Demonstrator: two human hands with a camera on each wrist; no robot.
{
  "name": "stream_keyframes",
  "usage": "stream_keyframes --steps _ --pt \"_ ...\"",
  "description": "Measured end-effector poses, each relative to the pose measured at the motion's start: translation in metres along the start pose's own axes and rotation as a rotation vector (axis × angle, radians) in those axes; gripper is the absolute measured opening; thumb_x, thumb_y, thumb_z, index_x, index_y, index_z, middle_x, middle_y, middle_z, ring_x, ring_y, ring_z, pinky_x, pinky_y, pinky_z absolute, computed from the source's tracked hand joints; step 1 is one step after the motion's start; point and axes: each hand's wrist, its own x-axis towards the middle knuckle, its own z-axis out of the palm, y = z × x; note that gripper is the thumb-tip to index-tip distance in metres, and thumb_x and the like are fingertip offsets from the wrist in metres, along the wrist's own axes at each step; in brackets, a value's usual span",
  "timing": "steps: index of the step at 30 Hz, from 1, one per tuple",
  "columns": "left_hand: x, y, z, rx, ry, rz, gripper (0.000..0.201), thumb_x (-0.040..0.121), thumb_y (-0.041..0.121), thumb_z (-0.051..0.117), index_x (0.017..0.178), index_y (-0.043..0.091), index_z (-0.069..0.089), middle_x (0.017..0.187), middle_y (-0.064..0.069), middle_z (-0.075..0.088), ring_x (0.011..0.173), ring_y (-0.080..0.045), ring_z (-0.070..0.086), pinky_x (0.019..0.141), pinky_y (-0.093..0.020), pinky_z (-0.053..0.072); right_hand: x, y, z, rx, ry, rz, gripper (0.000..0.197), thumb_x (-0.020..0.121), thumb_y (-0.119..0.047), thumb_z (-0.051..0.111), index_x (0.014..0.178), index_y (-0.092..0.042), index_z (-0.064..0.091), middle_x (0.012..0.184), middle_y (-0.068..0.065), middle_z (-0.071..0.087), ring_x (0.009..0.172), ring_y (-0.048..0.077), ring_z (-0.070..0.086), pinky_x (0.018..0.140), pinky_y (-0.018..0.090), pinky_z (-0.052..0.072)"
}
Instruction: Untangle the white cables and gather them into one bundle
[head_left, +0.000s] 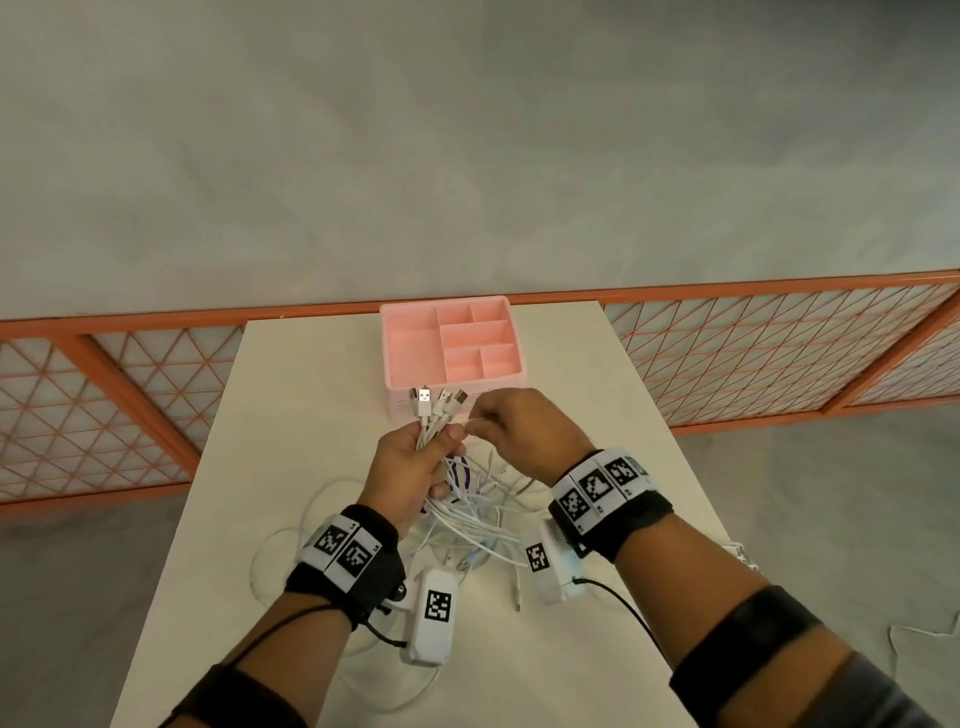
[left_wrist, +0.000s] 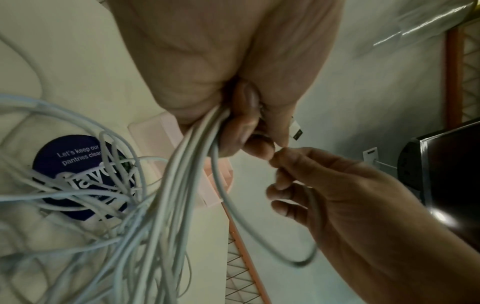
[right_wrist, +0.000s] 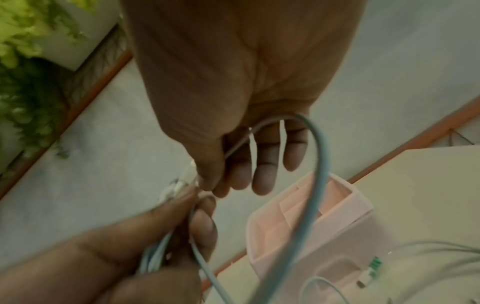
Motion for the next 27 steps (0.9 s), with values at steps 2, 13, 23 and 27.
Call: stream_keyframes --steps 2,13,23,27 --pt "-0.002 0.001 -0.002 -0.075 -0.011 -0.040 0.012 0.093 0.016 0.068 0.097 0.005 0.064 0.080 -0.005 0.064 0.046 -0.010 0.029 0.043 -0.023 0.034 0.003 -0.004 -0.014 0.165 0.101 0.020 0.017 0.096 -0.025 0.060 0.090 -0.014 0.071 0.076 -0.005 0.067 0.070 0.013 0.061 0.069 0.027 0.048" --pt "0.001 0.006 -0.004 -0.053 0.024 0.018 0.005 0.092 0.011 0.068 0.092 0.007 0.065 0.072 -0.004 0.060 0.047 -0.011 0.032 0.043 -0.023 0.035 0.015 0.018 -0.039 0.181 0.559 0.320 0.040 0.090 0.002 0.048 0.124 -0.014 0.060 0.119 0.008 0.062 0.108 0.027 0.058 0.094 0.046 0.050" --pt "0.001 -0.001 -0.003 0.001 -0.004 0.007 0.007 0.093 0.014 0.068 0.094 0.007 0.066 0.078 -0.005 0.065 0.048 -0.011 0.030 0.044 -0.024 0.033 0.002 -0.001 -0.019 0.210 0.086 0.027 0.013 0.095 -0.016 0.060 0.093 -0.010 0.072 0.072 -0.010 0.063 0.068 0.008 0.057 0.068 0.023 0.045" --pt "0.000 -0.006 -0.009 -0.021 0.008 -0.047 0.008 0.093 0.013 0.068 0.093 0.007 0.064 0.079 -0.004 0.065 0.046 -0.009 0.030 0.044 -0.023 0.033 0.015 0.006 -0.047 0.479 0.530 0.152 0.015 0.096 -0.012 0.057 0.085 -0.017 0.065 0.067 -0.004 0.062 0.063 0.012 0.058 0.064 0.025 0.046"
